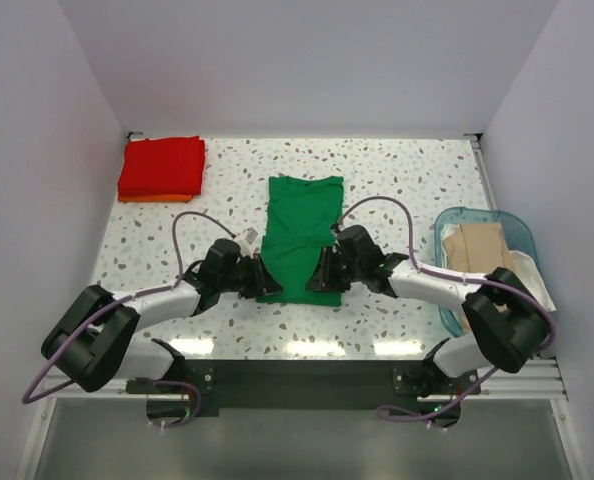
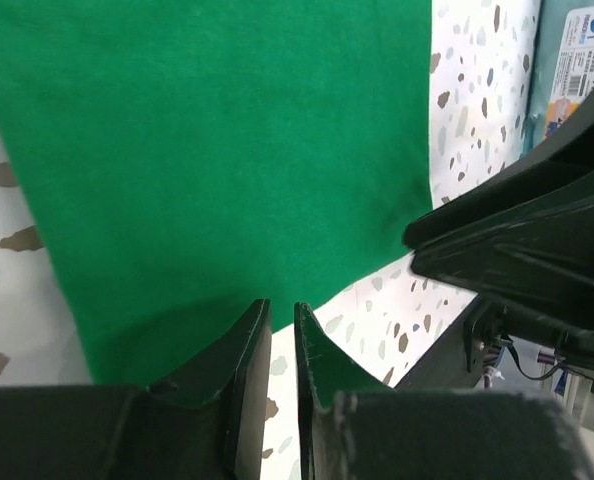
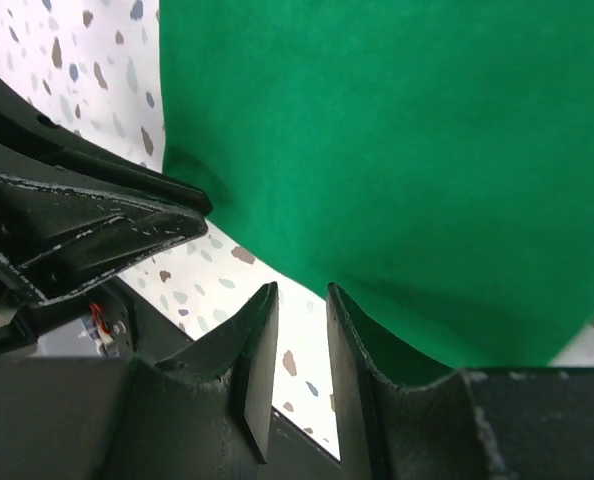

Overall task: Fold and stack the t-shirts
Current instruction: Fold the tshirt

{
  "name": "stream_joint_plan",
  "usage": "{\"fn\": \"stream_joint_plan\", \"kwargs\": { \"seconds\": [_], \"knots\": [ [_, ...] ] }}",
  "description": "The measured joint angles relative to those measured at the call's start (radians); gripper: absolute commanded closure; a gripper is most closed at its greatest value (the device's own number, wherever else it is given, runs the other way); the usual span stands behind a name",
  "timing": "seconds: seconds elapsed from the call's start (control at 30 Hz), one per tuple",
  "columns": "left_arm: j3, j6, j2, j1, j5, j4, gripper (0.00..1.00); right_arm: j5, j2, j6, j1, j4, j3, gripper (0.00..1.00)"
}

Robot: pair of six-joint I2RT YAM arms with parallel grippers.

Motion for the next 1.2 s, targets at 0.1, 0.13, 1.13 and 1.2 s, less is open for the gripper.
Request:
{"fn": "stream_joint_plan", "kwargs": {
  "seconds": [0.1,0.13,1.13,1.2],
  "knots": [
    [0.006,0.000,0.026,-0.011,0.009,0.023,0.82,-0.001,0.052,0.007,0.029,0.037,0.005,0.71],
    [0.006,0.000,0.034,-0.012,0.009,0.028,0.82,0.000,0.065,0.010,0.032,0.045,0.005,0.71],
    [-0.060,0.001,-0.200,-0.006,-0.148,-0.212,0.61,0.058,-0.322,0.048,-0.141,-0.099,-0.318,0.65],
    [-0.062,0.001,-0.239,0.002,-0.162,-0.256,0.54,0.053,-0.327,0.049,-0.142,-0.101,-0.319,0.63]
  ]
}}
